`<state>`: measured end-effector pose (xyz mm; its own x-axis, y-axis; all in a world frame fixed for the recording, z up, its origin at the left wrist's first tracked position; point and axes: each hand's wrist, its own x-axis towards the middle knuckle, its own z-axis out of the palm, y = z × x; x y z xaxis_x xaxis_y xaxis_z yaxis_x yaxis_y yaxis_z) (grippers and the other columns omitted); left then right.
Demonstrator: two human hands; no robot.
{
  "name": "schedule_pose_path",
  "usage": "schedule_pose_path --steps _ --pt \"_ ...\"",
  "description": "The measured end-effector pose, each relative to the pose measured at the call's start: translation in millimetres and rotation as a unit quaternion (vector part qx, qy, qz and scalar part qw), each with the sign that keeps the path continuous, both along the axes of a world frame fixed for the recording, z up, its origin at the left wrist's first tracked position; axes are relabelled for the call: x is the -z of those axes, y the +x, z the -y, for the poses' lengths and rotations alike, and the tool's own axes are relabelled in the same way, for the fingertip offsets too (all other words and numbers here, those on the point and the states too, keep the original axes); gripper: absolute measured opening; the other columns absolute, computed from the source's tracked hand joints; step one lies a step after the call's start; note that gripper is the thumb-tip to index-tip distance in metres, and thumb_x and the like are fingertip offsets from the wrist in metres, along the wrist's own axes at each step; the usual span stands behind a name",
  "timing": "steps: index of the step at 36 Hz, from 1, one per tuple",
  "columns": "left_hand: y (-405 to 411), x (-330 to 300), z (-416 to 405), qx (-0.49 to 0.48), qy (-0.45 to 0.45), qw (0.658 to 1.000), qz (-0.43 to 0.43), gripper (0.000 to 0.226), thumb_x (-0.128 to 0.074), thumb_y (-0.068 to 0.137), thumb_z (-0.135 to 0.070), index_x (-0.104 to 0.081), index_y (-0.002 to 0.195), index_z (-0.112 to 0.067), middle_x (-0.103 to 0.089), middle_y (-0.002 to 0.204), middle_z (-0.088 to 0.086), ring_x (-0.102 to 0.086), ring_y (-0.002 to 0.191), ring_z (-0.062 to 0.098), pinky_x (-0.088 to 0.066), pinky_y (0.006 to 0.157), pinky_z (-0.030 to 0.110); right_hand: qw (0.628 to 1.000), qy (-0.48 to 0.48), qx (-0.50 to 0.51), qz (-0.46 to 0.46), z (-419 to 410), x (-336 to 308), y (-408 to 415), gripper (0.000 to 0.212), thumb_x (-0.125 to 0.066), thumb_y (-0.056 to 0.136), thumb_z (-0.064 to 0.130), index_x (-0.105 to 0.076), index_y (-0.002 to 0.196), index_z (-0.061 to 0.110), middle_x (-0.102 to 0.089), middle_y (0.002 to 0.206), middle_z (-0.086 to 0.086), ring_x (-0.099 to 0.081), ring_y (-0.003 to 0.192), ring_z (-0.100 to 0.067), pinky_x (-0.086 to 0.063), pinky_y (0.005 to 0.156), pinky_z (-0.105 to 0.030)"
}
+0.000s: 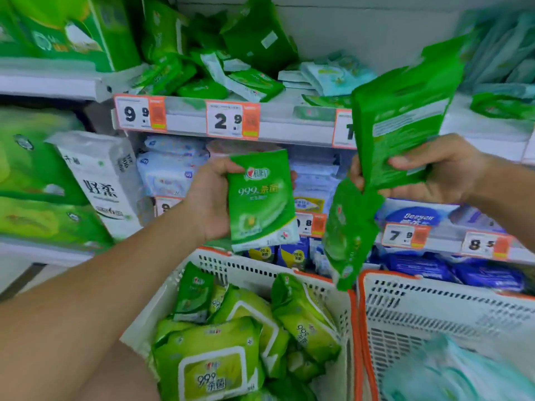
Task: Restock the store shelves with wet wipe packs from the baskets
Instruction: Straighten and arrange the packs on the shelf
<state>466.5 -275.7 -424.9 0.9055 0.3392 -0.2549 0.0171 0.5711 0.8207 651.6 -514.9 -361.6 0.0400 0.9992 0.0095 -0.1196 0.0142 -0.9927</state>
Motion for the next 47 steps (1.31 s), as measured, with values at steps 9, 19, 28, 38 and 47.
schedule_pose_path --steps 9,19,28,38,47 --pt "5 9 16 0.041 0.044 0.994 -0.086 0.038 -0.054 0.097 -0.036 -0.066 0.121 -0.009 -0.075 0.098 0.013 -0.072 0.081 0.025 -0.061 0.077 0.041 0.963 0.030 -0.126 -0.237 -17 9 -1 0.036 -0.055 0.087 -0.006 -0.045 0.119 -0.020 -0.053 0.111 -0.038 -0.051 0.104 -0.048 -0.042 0.093 -0.060" --pt "9 3 65 0.167 0.001 0.986 -0.021 0.041 -0.058 0.087 -0.037 -0.071 0.113 -0.009 -0.075 0.101 0.010 -0.072 0.085 0.022 -0.058 0.084 0.035 0.977 -0.019 -0.029 -0.211 -30 36 -4 0.043 -0.080 0.072 0.024 -0.070 0.108 0.002 -0.071 0.097 -0.010 -0.069 0.089 -0.023 -0.057 0.079 -0.032" --pt "4 16 41 -0.004 0.051 0.995 -0.081 0.031 -0.051 0.101 -0.032 -0.070 0.097 -0.009 -0.077 0.084 0.011 -0.074 0.069 0.021 -0.062 0.062 0.037 0.966 -0.095 0.196 -0.138 -24 46 10 0.043 -0.055 0.084 0.011 -0.060 0.126 0.006 -0.069 0.122 -0.019 -0.072 0.101 -0.034 -0.062 0.072 -0.043" --pt "-23 45 38 -0.007 -0.009 0.985 -0.172 0.027 -0.052 0.100 -0.029 -0.069 0.101 -0.007 -0.076 0.092 0.014 -0.075 0.072 0.024 -0.060 0.069 0.043 0.951 -0.154 0.266 -0.021 -43 108 -52 0.030 -0.073 0.079 -0.011 -0.070 0.102 0.008 -0.076 0.100 -0.008 -0.071 0.092 -0.024 -0.056 0.073 -0.030" --pt "-42 40 13 -0.048 0.073 0.975 -0.204 0.023 -0.053 0.100 -0.029 -0.067 0.099 -0.011 -0.077 0.080 0.009 -0.074 0.064 0.019 -0.061 0.054 0.035 0.956 -0.138 0.250 -0.073 -46 97 -45 0.037 -0.061 0.082 -0.017 -0.067 0.115 -0.001 -0.074 0.110 -0.015 -0.071 0.103 -0.029 -0.054 0.095 -0.039"
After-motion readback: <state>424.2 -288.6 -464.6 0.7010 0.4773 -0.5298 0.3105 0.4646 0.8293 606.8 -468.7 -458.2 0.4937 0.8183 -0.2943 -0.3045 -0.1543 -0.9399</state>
